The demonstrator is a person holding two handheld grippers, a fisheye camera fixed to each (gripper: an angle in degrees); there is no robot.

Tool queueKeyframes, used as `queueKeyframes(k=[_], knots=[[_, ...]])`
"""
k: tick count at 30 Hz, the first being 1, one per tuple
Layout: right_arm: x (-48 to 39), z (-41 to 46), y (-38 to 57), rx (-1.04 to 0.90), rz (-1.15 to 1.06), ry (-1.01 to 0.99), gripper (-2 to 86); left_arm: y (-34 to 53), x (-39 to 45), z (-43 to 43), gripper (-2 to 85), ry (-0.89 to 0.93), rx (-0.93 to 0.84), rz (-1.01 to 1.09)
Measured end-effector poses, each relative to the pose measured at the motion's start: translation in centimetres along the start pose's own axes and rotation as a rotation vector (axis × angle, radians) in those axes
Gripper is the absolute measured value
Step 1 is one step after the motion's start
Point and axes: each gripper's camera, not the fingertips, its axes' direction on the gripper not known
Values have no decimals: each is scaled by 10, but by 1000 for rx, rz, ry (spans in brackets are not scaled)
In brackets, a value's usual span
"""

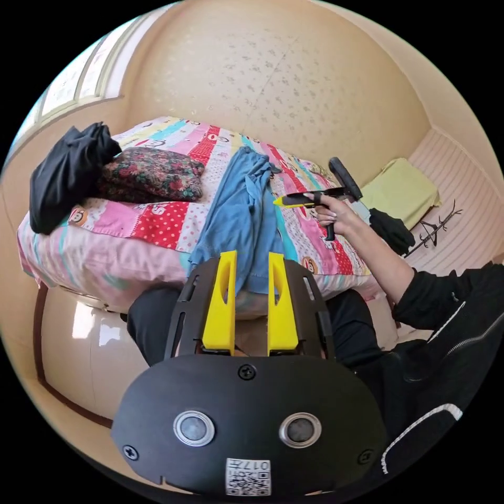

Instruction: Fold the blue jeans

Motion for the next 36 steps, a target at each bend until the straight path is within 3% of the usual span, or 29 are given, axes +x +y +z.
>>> queueKeyframes(k=[7, 15, 20, 27, 32, 35, 36], knots=[[-6, 23, -10, 22, 34, 20, 39, -12, 18, 48, 91, 30, -130, 100], [-11, -76, -2, 211, 10, -192, 12, -38, 50, 61, 113, -44, -45, 221], [-22, -104, -11, 243, -8, -164, 10, -71, 70, 100, 122, -101, -53, 244], [-50, -138, -13, 313, -39, -72, 10, -100, 70, 139, 102, -340, -60, 149], [-59, -153, -21, 313, -51, -24, 10, -111, 47, 146, 0, -127, -124, 164], [-70, -164, -31, 303, -76, 0, 12, -122, 35, 124, -8, 155, -147, 155], [-76, -170, -37, 303, -85, 2, 13, -125, 25, 112, -9, 330, -148, 106]])
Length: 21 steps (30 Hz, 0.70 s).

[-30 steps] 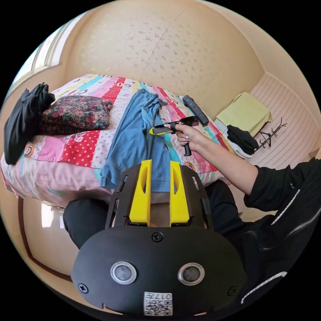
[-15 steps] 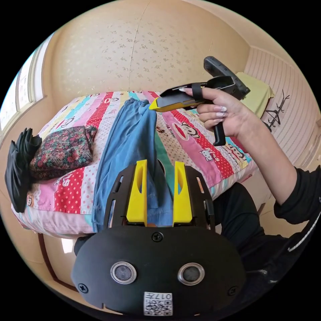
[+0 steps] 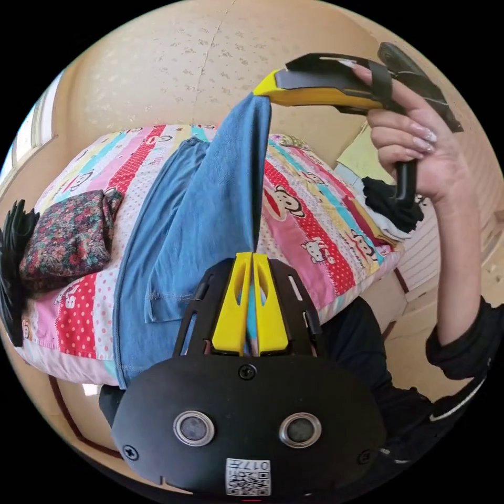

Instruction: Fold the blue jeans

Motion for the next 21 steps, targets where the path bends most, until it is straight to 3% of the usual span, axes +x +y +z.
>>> queueKeyframes(k=[3, 4, 5, 10, 13, 16, 21], knots=[[-26, 10, -29, -92, -73, 30, 17, 16, -44, -33, -10, 594, 125, -207], [-32, 18, -35, -122, -93, 32, 18, 32, -67, -43, -10, 719, 186, -302], [-45, 39, -47, -180, -123, 23, 21, 41, -78, -49, -10, 729, 215, -340], [-85, 197, -56, -461, -209, -44, 47, 114, -150, -92, -10, 268, 216, -551], [-94, 265, -32, -574, -221, -108, 94, 132, -169, -109, -8, 132, 155, -576], [-93, 252, -16, -472, -187, -219, 112, 129, -166, -126, -3, -52, 97, -513], [-80, 170, 42, -224, -192, -181, 110, 93, -146, -93, 69, -130, -104, -221]])
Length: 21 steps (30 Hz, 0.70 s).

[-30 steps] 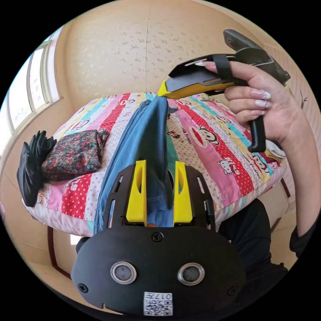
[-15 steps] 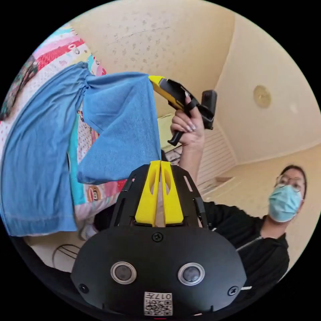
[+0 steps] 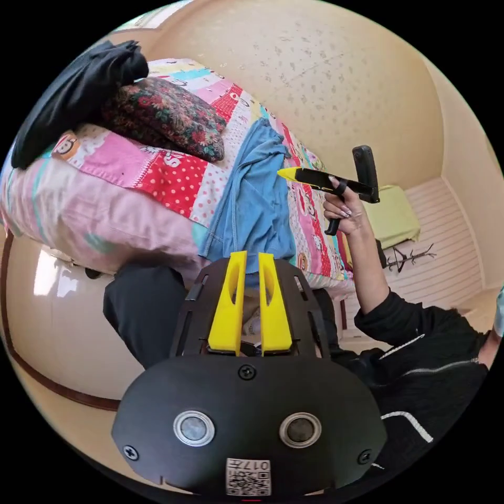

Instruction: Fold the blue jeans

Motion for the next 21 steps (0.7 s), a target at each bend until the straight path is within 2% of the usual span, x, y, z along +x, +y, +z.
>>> queueKeyframes(k=[4, 5, 8, 11, 14, 16, 21], knots=[[-11, 15, 51, -69, 10, 28, 105, -17, 29, 58, 99, -302, -173, 238], [-16, 27, 63, -94, 23, 69, 106, -18, 30, 65, 99, -321, -186, 252], [-30, 52, 83, -116, 67, 123, 108, -27, 27, 97, 100, -298, -232, 239], [-40, 65, 95, -110, 116, 103, 112, -35, 22, 112, 64, -344, -235, 174], [-57, 80, 105, -169, 119, 178, 122, -36, 20, 98, 20, -259, -222, 139], [-71, 90, 111, -179, 105, 186, 127, -32, 24, 75, 8, -273, -170, 135], [-104, 112, 120, -92, 134, 301, 134, -31, 25, 40, 1, -266, -102, 130]])
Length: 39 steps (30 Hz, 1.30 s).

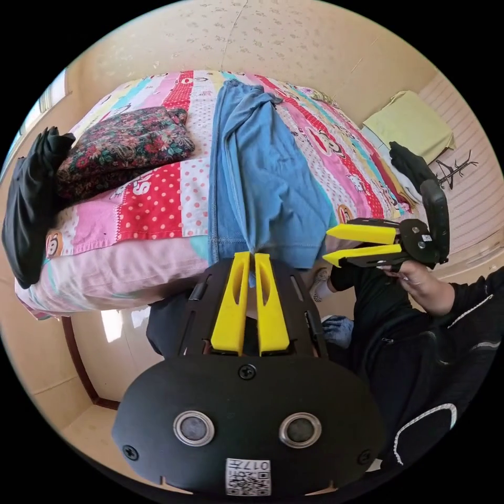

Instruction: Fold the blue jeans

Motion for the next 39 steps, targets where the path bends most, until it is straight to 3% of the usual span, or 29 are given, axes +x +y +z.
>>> queueKeyframes(k=[4, 10, 13, 19, 25, 30, 34, 39], knots=[[-6, 25, -2, -24, -6, 125, 135, -2, -16, 0, 3, -33, -25, -10], [16, 36, 5, -97, 12, 118, 97, 3, -47, 21, 15, 3, -77, -89], [46, 39, 14, -139, 88, 31, 97, 10, -64, 31, 26, 43, -109, -129], [104, 21, 39, -26, 251, -141, 120, 8, -61, 22, 67, 31, 51, -66], [125, 59, 29, -98, 275, -275, 134, -28, -71, 83, 114, 43, -69, -61], [128, 79, 8, -119, 236, -104, 73, -48, -70, 111, 100, -55, -140, -72], [146, 59, 13, -102, 194, -139, 30, -52, -74, 97, 32, -3, -114, -68], [182, 89, 33, -136, 180, -74, 33, -53, -83, 118, 31, 55, -149, -92]])
